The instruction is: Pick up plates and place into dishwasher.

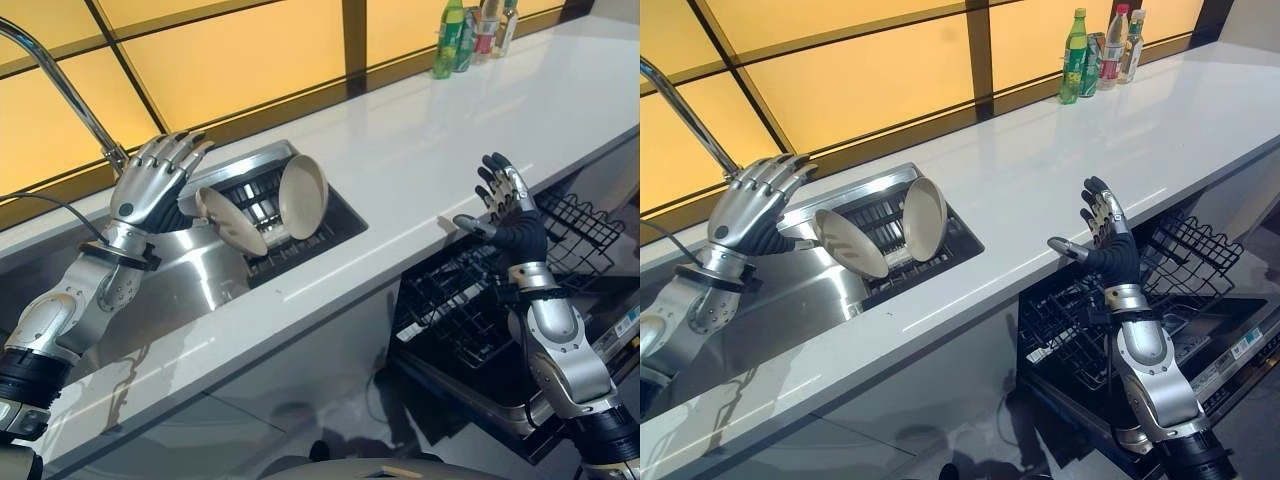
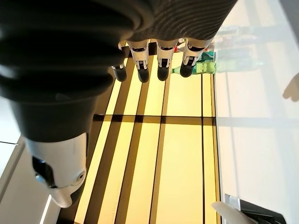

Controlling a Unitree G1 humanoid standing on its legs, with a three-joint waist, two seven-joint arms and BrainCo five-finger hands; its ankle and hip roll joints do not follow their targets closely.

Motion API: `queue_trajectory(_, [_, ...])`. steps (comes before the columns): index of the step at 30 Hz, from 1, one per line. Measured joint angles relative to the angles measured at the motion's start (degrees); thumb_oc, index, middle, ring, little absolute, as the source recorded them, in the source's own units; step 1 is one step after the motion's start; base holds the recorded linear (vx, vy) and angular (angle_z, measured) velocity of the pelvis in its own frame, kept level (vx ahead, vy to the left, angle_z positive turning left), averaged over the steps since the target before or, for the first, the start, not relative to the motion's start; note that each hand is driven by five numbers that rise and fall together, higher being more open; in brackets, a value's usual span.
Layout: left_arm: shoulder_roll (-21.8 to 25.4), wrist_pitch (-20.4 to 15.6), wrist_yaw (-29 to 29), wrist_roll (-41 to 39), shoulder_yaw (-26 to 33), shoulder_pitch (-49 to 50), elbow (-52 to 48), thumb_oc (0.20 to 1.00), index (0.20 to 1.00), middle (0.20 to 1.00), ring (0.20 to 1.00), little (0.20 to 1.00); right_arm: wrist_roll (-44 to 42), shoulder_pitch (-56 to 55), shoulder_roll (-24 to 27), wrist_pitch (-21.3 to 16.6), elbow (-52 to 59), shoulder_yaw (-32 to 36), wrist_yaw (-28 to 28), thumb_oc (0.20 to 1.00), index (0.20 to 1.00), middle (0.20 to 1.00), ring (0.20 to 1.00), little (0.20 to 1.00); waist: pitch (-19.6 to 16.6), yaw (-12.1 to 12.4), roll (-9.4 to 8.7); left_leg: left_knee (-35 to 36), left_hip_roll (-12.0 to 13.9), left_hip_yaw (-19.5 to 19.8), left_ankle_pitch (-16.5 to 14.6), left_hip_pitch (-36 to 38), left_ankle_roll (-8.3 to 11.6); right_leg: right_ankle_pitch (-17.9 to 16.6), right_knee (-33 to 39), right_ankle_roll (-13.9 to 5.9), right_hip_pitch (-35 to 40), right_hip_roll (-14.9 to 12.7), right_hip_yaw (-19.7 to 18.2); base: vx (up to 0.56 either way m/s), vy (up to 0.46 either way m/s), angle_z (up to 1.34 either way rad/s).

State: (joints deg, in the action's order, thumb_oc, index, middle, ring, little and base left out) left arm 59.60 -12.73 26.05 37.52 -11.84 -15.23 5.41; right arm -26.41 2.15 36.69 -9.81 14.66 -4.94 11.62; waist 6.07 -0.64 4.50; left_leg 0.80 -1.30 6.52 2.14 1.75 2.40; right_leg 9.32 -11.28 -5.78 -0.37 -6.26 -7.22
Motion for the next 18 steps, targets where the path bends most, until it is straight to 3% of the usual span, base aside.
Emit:
queue_trajectory(7, [4.2,-0.2,-0.2,0.9,-0.3,1.4,-0.3,1.000,1.000,1.000,1.000,1.000,-0.1,-0.6,1.0,0.0,-0.6,0.1,-0.7,1.000,1.000,1.000,1.000,1.000,1.3,-0.1,-0.18,0.0,0.1,-0.2,0.0,-0.4,0.01,-0.7,1.3,-0.09,0.4,0.0,-0.1,0.06,0.050,-0.02])
queue_trajectory(18, [7.0,-3.4,-5.2,4.5,8.7,10.2,-6.1,1.000,1.000,1.000,1.000,1.000,-1.4,-4.6,0.9,0.1,-0.5,2.5,-2.5,1.000,1.000,1.000,1.000,1.000,2.6,0.2,-0.66,0.7,0.0,1.4,0.0,2.1,0.00,-2.6,6.8,-0.02,6.3,-0.2,2.5,0.06,-0.001,0.11])
